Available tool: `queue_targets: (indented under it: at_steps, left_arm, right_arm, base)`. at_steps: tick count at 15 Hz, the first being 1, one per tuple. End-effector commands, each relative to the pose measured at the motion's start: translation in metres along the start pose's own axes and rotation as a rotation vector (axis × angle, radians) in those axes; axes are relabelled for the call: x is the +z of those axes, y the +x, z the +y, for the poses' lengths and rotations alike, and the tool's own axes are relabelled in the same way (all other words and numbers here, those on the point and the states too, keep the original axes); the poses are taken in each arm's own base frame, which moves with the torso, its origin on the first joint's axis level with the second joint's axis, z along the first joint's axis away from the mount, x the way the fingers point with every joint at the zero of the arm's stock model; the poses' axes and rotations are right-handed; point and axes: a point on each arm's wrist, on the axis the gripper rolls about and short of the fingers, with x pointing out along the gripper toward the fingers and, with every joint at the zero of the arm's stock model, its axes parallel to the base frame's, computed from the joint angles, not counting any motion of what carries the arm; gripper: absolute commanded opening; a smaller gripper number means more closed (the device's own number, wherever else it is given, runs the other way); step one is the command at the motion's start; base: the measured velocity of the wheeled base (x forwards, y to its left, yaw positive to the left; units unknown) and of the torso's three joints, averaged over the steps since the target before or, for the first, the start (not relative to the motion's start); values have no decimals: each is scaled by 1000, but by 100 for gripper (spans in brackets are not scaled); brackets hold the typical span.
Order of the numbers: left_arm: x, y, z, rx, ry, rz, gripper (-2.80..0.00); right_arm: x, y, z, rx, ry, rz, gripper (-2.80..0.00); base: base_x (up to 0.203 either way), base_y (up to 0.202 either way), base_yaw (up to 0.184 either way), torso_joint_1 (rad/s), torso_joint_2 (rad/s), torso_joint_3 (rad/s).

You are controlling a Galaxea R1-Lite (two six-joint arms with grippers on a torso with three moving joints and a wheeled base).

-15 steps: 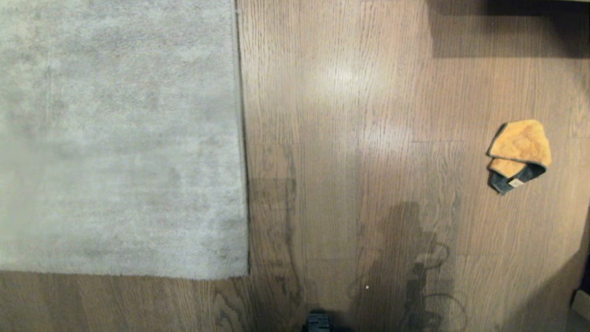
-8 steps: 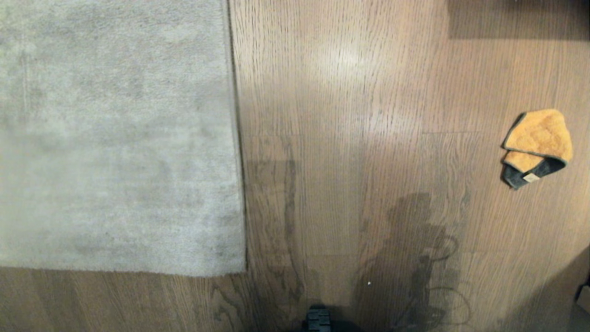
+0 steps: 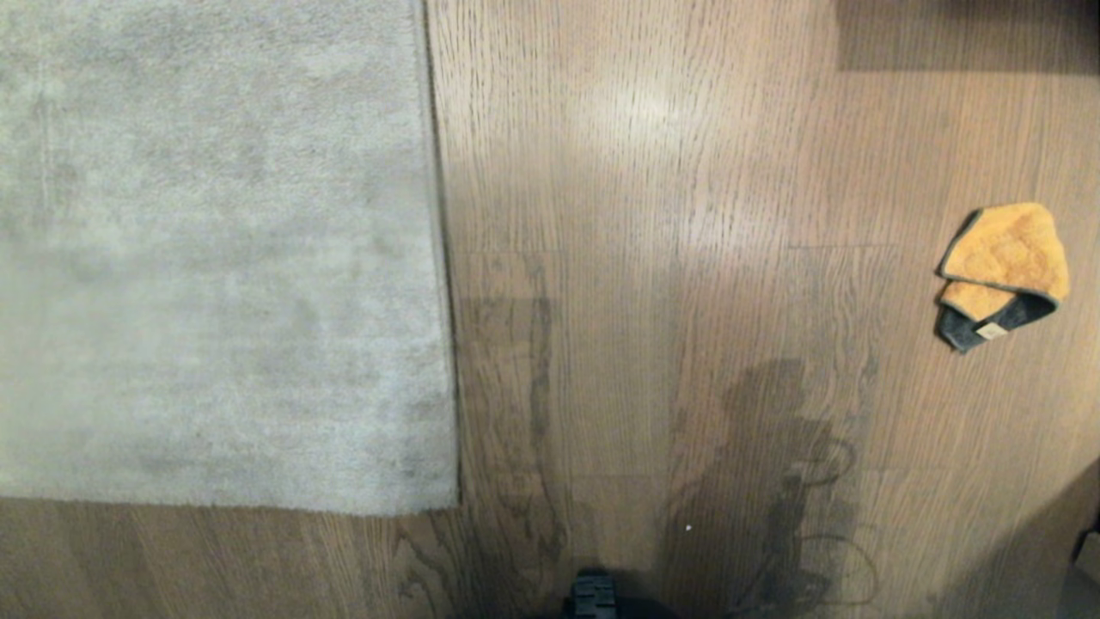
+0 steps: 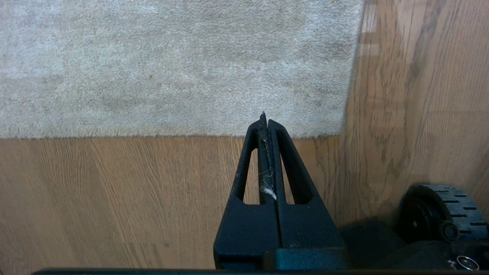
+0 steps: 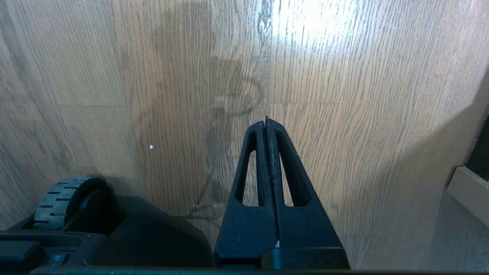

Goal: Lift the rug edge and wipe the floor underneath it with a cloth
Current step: Pick up the rag

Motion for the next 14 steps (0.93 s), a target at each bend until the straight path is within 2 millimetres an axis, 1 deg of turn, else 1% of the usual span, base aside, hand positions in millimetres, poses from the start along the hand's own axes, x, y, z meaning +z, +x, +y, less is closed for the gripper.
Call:
queue_targets:
  at_steps: [1, 14]
  left_arm:
    - [0, 0, 0, 0, 0, 1, -280]
    - [0, 0, 0, 0, 0, -1, -280]
  right_arm:
    - [0, 0, 0, 0, -1, -1, -280]
    - [0, 0, 0, 0, -1, -1, -280]
  base:
    - [0, 0, 0, 0, 0, 0]
    - [0, 0, 0, 0, 0, 0]
